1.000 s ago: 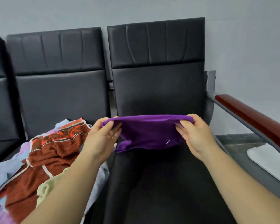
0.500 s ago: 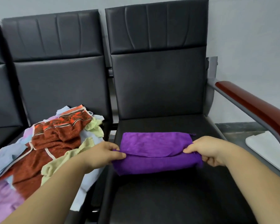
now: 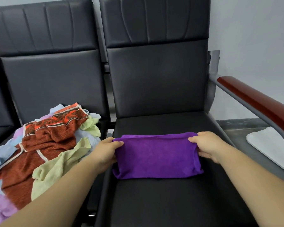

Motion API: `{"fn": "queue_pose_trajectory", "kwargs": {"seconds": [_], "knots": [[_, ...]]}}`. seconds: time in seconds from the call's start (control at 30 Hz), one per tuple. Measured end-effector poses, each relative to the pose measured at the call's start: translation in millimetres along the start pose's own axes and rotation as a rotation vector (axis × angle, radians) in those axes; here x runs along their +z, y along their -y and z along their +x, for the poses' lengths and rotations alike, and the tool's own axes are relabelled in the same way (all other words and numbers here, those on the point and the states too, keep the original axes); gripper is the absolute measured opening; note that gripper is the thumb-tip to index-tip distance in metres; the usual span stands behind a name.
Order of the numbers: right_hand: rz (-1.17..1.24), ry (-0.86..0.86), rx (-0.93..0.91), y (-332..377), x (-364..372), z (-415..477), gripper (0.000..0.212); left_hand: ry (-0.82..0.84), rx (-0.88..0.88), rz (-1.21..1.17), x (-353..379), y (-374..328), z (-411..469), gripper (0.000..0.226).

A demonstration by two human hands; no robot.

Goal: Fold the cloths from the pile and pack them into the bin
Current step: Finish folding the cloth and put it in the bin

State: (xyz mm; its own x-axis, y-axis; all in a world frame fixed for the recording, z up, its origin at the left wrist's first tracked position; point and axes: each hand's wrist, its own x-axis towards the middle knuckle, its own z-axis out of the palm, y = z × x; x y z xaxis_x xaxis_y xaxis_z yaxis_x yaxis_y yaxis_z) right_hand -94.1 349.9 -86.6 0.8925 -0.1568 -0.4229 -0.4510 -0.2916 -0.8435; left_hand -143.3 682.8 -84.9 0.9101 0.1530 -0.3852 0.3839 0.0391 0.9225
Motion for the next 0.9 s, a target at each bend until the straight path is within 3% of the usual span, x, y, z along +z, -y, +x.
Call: {"fn": "queue_pose_trajectory", "kwargs": {"seconds": [0.13,0.27,0.4,0.5,0.77,0.9], "knots": [[-0.235,-0.025,-0.127,-8.2,15.3,4.9,0.017,-0.037,0.031,0.033,1.9,4.0,8.5,0.012],[-0.365,0.037,-0.07,-6.2,15.0,1.0,0.013,-0.037,0.07,0.372,0.1,-0.1,3.2,0.019],[-0.453,0.227,0.093,-2.0,14.3,-25.7,0.007,0.063,-0.178,0.366,-0.8,-0.3,-19.2,0.011],[-0.462,0.269,0.114,0.2,13.9,-43.4,0.008,0.106,-0.264,0.404,-3.9,4.0,-28.6,0.014],[-0.273,0.1,0.087,-2.4,6.1,-41.8,0.008,-0.033,-0.067,0.504,-10.9,3.7,-22.4,0.004],[-0.343,0.017,0.014,-4.5,5.7,-32.4,0.004,-0.11,0.049,0.557,-9.5,5.0,-11.0,0.009]]}}
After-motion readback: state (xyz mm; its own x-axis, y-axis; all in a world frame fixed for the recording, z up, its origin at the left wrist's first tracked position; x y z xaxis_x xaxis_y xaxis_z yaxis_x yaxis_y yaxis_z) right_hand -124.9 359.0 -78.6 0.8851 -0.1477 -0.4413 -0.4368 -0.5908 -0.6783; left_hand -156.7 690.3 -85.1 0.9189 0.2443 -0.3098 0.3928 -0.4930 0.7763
